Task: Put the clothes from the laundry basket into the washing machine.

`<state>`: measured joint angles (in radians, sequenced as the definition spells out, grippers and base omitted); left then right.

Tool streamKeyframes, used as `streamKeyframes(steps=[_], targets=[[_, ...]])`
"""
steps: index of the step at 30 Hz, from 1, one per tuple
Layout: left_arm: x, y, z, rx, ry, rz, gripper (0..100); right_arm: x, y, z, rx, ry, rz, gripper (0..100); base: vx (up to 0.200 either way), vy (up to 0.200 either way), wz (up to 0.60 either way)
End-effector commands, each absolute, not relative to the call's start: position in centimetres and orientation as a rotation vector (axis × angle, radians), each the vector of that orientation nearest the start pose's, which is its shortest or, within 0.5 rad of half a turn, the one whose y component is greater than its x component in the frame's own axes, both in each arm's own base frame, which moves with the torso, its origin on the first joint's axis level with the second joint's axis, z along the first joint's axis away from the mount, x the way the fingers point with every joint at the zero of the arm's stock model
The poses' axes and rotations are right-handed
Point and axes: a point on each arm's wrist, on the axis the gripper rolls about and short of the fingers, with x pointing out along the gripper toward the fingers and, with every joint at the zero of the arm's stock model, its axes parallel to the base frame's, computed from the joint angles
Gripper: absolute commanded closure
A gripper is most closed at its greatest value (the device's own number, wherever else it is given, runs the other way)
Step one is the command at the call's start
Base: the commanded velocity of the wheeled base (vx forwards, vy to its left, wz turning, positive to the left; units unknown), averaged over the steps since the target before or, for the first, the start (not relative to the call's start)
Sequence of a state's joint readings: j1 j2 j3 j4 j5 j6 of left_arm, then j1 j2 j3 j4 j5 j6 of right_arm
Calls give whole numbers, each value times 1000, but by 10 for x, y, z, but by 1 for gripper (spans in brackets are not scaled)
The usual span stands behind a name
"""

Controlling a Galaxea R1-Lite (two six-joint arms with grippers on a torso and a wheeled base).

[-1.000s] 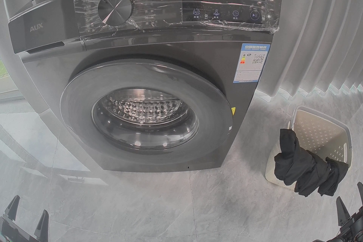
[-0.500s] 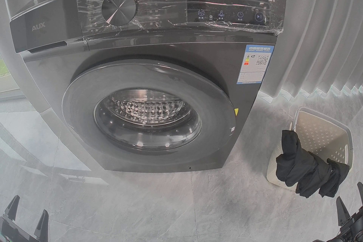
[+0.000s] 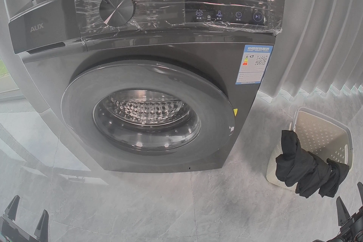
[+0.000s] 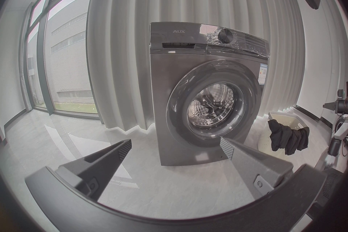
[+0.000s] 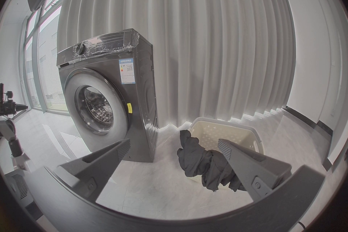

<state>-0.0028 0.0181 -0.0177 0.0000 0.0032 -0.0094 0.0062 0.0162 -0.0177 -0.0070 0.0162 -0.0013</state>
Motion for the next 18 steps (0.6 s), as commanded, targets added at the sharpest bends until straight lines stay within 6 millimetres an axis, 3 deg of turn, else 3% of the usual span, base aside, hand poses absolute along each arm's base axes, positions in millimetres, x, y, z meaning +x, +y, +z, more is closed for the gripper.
streamKeyframes(steps=[1, 16, 18], targets=[[-23, 0, 76, -9, 3, 2, 0, -22, 0, 76, -2, 0, 23, 0, 0, 0, 0], [-23, 0, 76, -18, 0, 0, 0, -22, 0, 76, -2, 0, 23, 0, 0, 0, 0], [-23, 0, 76, -20, 0, 0, 0, -22, 0, 76, -2, 0, 23, 0, 0, 200, 0]])
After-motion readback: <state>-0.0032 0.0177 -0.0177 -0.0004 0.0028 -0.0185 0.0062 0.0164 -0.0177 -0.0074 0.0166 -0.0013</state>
